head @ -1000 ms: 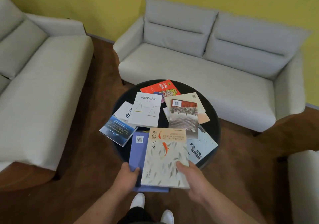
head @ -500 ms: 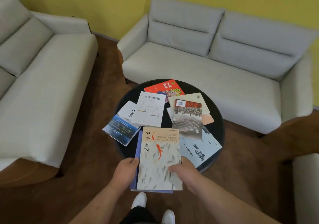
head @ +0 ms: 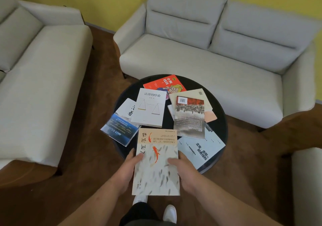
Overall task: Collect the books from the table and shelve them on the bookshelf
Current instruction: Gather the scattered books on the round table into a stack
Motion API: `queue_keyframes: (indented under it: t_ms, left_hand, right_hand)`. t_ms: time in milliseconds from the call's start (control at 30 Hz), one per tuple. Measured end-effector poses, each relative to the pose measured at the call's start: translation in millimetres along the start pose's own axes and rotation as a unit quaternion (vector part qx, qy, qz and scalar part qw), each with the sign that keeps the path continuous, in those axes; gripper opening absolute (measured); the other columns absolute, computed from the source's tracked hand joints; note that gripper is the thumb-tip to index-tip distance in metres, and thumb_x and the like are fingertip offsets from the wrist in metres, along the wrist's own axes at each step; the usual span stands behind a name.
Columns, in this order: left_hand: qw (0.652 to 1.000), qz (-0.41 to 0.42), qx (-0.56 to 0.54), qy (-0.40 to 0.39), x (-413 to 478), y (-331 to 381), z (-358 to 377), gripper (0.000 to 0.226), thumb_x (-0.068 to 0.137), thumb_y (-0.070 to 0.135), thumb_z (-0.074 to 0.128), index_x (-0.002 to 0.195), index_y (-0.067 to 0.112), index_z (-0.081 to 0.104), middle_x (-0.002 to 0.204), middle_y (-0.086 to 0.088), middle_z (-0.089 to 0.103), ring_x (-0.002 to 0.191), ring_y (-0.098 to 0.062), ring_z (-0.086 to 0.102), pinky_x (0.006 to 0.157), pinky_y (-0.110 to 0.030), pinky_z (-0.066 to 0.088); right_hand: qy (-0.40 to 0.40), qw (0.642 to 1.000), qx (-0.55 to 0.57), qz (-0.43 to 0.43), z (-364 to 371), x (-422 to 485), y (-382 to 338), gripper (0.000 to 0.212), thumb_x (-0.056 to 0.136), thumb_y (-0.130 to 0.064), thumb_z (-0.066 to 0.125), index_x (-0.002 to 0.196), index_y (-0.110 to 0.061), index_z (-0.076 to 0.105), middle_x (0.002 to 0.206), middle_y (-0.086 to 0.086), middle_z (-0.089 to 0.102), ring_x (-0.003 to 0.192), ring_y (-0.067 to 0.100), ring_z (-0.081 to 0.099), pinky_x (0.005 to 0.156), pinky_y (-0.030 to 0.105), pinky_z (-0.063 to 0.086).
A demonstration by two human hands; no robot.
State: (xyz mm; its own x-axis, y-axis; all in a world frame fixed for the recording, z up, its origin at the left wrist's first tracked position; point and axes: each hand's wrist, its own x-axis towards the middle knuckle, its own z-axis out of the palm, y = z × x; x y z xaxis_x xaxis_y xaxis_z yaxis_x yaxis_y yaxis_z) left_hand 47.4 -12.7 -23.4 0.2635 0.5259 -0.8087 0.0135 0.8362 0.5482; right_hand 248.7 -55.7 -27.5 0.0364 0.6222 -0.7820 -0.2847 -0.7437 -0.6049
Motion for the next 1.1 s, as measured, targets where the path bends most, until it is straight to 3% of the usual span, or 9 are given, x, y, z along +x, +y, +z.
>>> queue_keyframes:
  t_ms: [133, 200, 400, 500, 600, 767, 867, 967, 1100]
  left_hand:
    - [0.987, -0.078, -0.133, -0.044, 14.1, -3.9, -7.7, 0.053, 0.09, 0.042, 0.062, 0.14, 0.031, 0.05, 0.131, -0.021, 0.064, 0.12, -0.045, 0.061, 0.103, -0.061, 0.044]
    - [0.99, -0.053, -0.127, -0.04, 15.0, -4.6, -8.5, 0.039, 0.097, 0.041, 0.053, 0.136, 0.032, 0.052, 0.124, -0.019, 0.069, 0.114, -0.044, 0.065, 0.1, -0.061, 0.047]
    - [0.998, 0.056, -0.026, -0.008, 13.9, 5.1, -0.8, 0.034, 0.101, 0.026, 0.052, 0.133, 0.038, 0.05, 0.113, -0.008, 0.075, 0.104, -0.034, 0.072, 0.098, -0.061, 0.05]
    - [0.993, 0.101, 0.059, 0.006, 12.6, 18.9, -4.0, 0.044, 0.098, 0.023, 0.059, 0.125, 0.056, 0.047, 0.111, 0.0, 0.075, 0.099, -0.027, 0.074, 0.091, -0.057, 0.056]
    - [0.984, 0.115, 0.136, -0.014, 12.9, 27.6, -3.9, 0.047, 0.1, 0.026, 0.056, 0.117, 0.066, 0.041, 0.114, 0.005, 0.073, 0.1, -0.021, 0.074, 0.088, -0.051, 0.059]
    - [0.977, 0.11, 0.175, -0.048, 15.6, 32.4, -8.8, 0.047, 0.1, 0.025, 0.055, 0.133, 0.053, 0.036, 0.122, 0.004, 0.07, 0.106, -0.019, 0.072, 0.09, -0.049, 0.058]
    - [0.986, 0.092, 0.14, -0.024, 17.9, 45.3, -8.3, 0.036, 0.1, 0.02, 0.055, 0.13, 0.039, 0.047, 0.116, 0.0, 0.072, 0.101, -0.02, 0.074, 0.086, -0.046, 0.059]
    - [0.968, 0.142, 0.168, 0.12, 39.8, 82.5, -10.3, 0.019, 0.103, 0.027, 0.048, 0.119, 0.025, 0.058, 0.11, -0.004, 0.069, 0.096, -0.015, 0.068, 0.078, -0.033, 0.055]
    - [0.933, 0.152, 0.274, 0.179, 99.0, 136.5, -17.0, 0.04, 0.101, 0.03, 0.05, 0.139, 0.016, 0.049, 0.137, -0.009, 0.056, 0.122, -0.024, 0.054, 0.093, -0.034, 0.045]
  right_hand:
    - [-0.019, 0.992, 0.117, 0.035, 12.7, 0.1, 1.3, 0.03, 0.102, -0.007, 0.048, 0.127, -0.022, 0.058, 0.116, 0.018, 0.072, 0.101, 0.037, 0.07, 0.083, 0.049, 0.058]
    - [-0.024, 0.99, 0.133, 0.043, 14.2, 2.9, 8.0, 0.03, 0.105, -0.017, 0.048, 0.133, -0.022, 0.056, 0.121, 0.018, 0.072, 0.108, 0.038, 0.07, 0.087, 0.052, 0.058]
    - [0.041, 0.99, -0.129, -0.039, 10.2, 8.2, -6.9, 0.018, 0.102, -0.03, 0.056, 0.12, -0.028, 0.056, 0.128, 0.0, 0.069, 0.11, 0.02, 0.067, 0.098, 0.041, 0.054]
    - [0.023, 0.989, -0.124, -0.073, 6.3, 16.8, -16.1, 0.051, 0.101, -0.02, 0.06, 0.145, -0.033, 0.038, 0.134, -0.01, 0.064, 0.12, 0.016, 0.063, 0.099, 0.035, 0.053]
    - [-0.016, 0.991, -0.112, -0.067, 5.8, 17.3, -21.9, 0.051, 0.103, -0.011, 0.055, 0.141, -0.04, 0.038, 0.136, -0.011, 0.063, 0.122, 0.012, 0.061, 0.09, 0.022, 0.052]
    - [-0.038, 0.993, -0.102, -0.037, -2.6, 22.7, -28.3, 0.056, 0.101, -0.007, 0.058, 0.14, -0.041, 0.036, 0.127, -0.013, 0.067, 0.114, 0.007, 0.065, 0.088, 0.025, 0.055]
    - [0.014, 0.998, -0.054, -0.015, -7.4, 29.0, -31.4, 0.038, 0.099, -0.009, 0.057, 0.131, -0.029, 0.052, 0.123, -0.003, 0.072, 0.11, 0.018, 0.07, 0.094, 0.037, 0.056]
    - [0.123, 0.992, 0.01, -0.032, -22.7, 42.0, -55.8, 0.021, 0.102, -0.023, 0.053, 0.114, -0.011, 0.066, 0.115, 0.012, 0.073, 0.105, 0.03, 0.07, 0.084, 0.035, 0.058]
    - [0.272, 0.946, -0.154, -0.082, -55.6, 81.0, -90.7, 0.021, 0.097, -0.026, 0.06, 0.114, -0.014, 0.063, 0.118, 0.009, 0.066, 0.096, 0.026, 0.065, 0.085, 0.04, 0.057]
